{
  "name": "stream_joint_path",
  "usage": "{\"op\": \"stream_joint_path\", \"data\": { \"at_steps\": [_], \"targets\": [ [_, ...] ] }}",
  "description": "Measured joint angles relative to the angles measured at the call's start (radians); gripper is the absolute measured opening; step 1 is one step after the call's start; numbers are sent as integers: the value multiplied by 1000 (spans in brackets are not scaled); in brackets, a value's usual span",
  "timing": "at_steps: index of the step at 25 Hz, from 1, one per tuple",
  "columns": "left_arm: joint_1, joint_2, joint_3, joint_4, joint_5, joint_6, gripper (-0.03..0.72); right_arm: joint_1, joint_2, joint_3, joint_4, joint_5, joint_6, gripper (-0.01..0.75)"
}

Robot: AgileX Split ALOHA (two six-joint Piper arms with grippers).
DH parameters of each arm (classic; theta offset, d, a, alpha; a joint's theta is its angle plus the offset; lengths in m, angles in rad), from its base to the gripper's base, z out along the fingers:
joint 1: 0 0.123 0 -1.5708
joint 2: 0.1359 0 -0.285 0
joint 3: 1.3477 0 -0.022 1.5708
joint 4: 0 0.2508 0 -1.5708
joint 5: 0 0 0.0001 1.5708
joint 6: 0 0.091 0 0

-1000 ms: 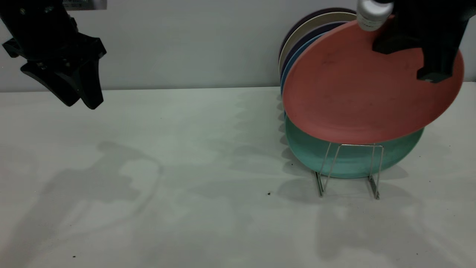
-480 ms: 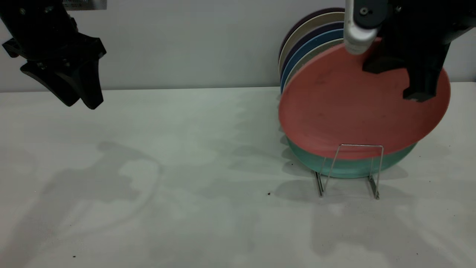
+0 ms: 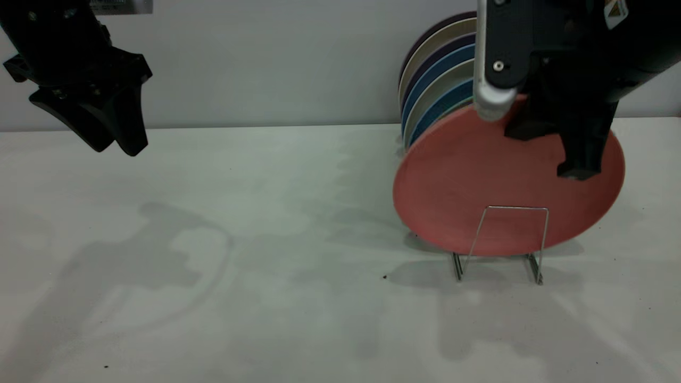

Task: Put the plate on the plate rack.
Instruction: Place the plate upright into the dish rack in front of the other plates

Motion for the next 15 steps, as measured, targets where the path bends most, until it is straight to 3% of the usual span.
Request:
{"op": "stream_joint_path", "data": {
  "at_steps": [7,15],
  "targets": [
    [0,0,0,0,0,0,453,0,11,-1,-3,-5,0,127],
    [0,0,0,0,0,0,453,-1,11,-1,-4,-7,0,300]
  ]
}}
